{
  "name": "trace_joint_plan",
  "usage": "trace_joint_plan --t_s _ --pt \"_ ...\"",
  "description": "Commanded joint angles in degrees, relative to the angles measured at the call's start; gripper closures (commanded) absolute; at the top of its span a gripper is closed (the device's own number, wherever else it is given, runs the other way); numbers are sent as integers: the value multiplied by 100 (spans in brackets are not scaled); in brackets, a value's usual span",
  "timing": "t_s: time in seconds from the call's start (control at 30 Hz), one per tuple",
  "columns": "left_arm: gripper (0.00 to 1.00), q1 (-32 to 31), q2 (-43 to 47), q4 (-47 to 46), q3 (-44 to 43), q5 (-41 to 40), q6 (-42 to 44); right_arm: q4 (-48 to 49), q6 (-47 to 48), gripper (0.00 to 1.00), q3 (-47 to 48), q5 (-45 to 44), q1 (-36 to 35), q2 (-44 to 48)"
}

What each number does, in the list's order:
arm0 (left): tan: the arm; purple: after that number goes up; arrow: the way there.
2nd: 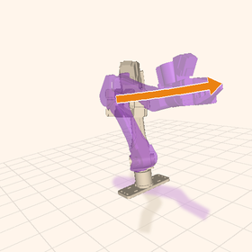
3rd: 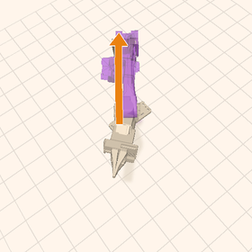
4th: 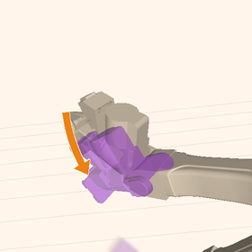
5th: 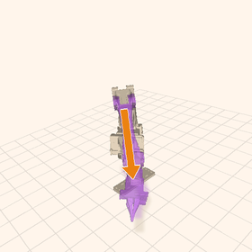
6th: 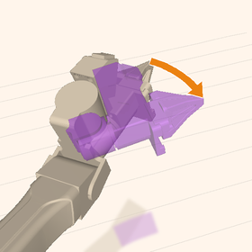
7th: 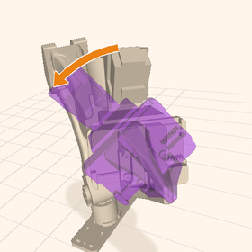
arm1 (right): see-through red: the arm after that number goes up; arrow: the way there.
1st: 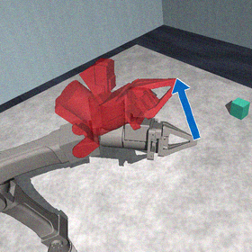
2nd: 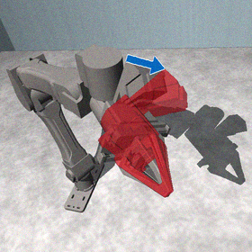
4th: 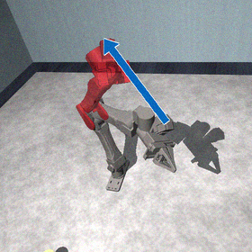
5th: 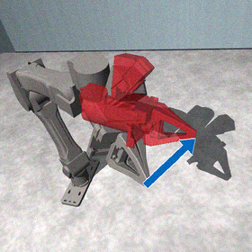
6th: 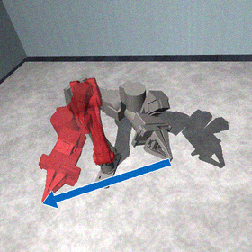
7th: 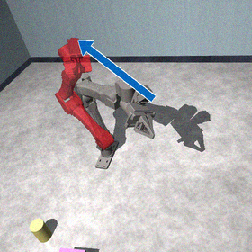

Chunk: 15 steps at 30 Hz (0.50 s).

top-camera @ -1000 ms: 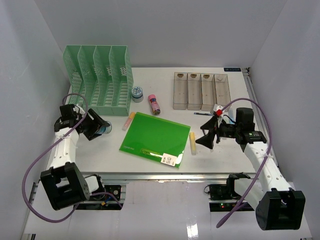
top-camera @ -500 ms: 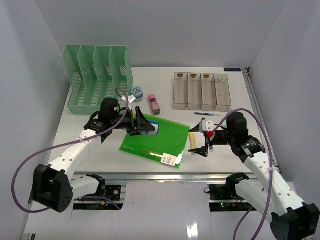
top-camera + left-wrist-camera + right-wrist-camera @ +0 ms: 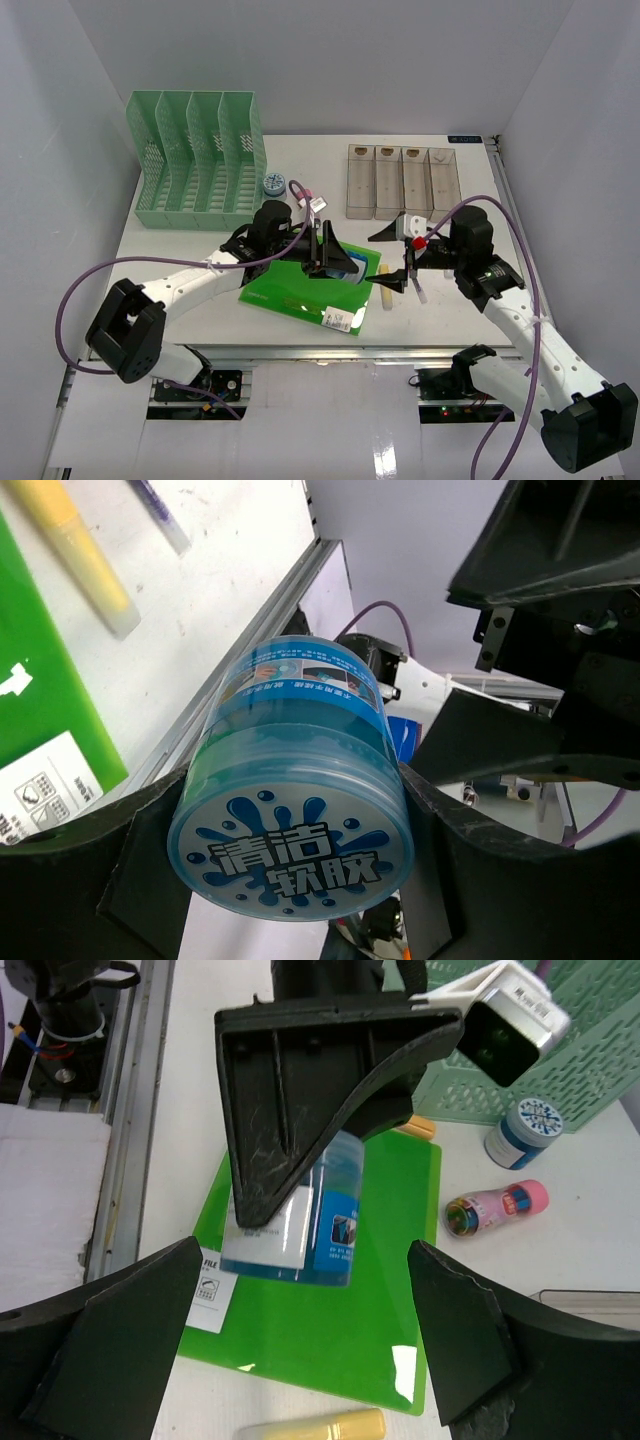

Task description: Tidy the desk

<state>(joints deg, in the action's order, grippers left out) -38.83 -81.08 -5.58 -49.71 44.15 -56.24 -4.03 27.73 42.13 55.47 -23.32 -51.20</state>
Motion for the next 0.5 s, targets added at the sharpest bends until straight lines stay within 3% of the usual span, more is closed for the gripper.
trace_joint_plan --t_s 0.0,0.47 --pt "96 -75 -83 -1310 -362 -77 -630 1006 -1062 10 108 -224 -88 57" --pt "96 -163 -266 -2266 -419 -68 -1253 1271 -763 10 -420 -850 -224 154"
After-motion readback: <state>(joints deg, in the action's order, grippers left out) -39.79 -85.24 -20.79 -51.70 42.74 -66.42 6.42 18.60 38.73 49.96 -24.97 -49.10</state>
